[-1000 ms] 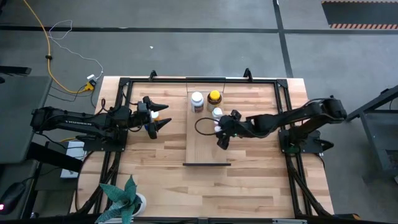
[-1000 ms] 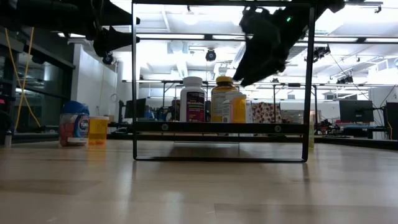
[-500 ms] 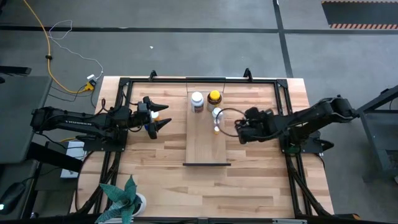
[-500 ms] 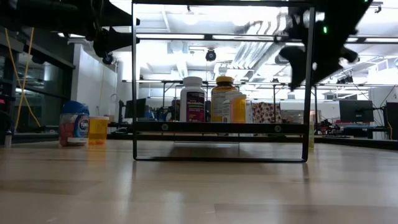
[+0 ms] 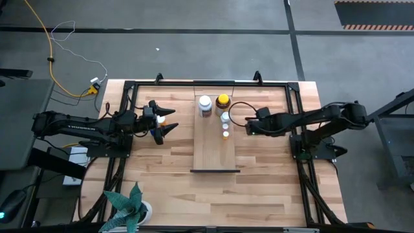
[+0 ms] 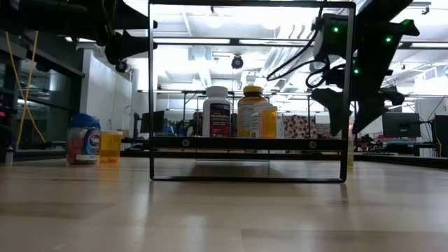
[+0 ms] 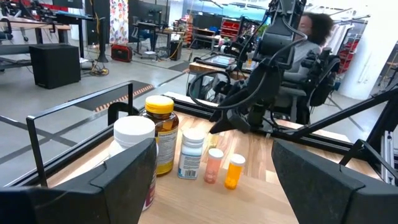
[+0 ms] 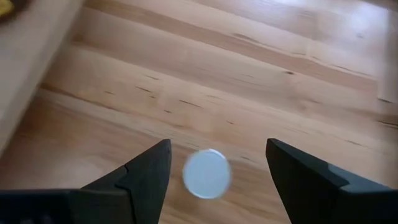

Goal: Pick and place medicine bottles onto shelf by color
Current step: Put the yellow pill bottle on the shelf

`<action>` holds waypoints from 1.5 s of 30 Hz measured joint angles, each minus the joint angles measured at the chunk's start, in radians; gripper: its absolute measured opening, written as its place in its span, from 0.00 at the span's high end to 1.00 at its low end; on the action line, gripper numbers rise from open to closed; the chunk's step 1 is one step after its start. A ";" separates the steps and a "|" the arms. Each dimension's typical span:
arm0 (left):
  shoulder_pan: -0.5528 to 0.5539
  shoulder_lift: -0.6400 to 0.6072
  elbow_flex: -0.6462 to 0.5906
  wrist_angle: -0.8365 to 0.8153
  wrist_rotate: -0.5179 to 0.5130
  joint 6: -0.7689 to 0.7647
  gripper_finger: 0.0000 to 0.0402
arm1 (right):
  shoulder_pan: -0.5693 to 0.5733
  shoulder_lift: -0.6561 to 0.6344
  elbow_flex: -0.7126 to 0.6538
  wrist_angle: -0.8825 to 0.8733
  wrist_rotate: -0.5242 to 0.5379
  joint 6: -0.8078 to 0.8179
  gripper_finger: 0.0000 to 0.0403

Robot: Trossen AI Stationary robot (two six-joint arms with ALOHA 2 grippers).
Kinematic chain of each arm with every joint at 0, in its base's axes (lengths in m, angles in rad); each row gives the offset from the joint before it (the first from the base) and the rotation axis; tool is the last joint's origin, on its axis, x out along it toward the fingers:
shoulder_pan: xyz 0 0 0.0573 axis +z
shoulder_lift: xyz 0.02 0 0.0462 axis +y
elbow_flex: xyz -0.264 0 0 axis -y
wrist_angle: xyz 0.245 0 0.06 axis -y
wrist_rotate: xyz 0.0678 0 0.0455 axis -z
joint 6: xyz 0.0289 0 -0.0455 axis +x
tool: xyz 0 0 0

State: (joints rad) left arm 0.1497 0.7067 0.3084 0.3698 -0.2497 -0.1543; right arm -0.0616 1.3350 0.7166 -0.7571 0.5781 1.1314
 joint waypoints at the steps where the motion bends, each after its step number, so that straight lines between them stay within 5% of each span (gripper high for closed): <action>1: 0.000 0.000 0.000 0.000 0.000 0.000 0.23 | 0.000 0.000 0.000 0.015 0.000 -0.009 0.37; 20: 0.000 0.000 0.000 -0.001 0.000 -0.018 0.23 | 0.000 0.020 0.000 0.007 -0.076 0.028 0.38; 36: 0.000 0.000 0.000 -0.007 0.003 -0.018 0.23 | -0.041 0.068 0.000 0.022 -0.083 0.000 0.69; 45: 0.000 0.000 0.000 -0.007 0.003 -0.018 0.23 | -0.009 0.065 0.071 -0.003 -0.037 -0.069 0.73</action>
State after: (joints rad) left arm 0.1499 0.7069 0.3084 0.3626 -0.2466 -0.1724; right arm -0.0706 1.4001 0.7876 -0.7597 0.5416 1.0625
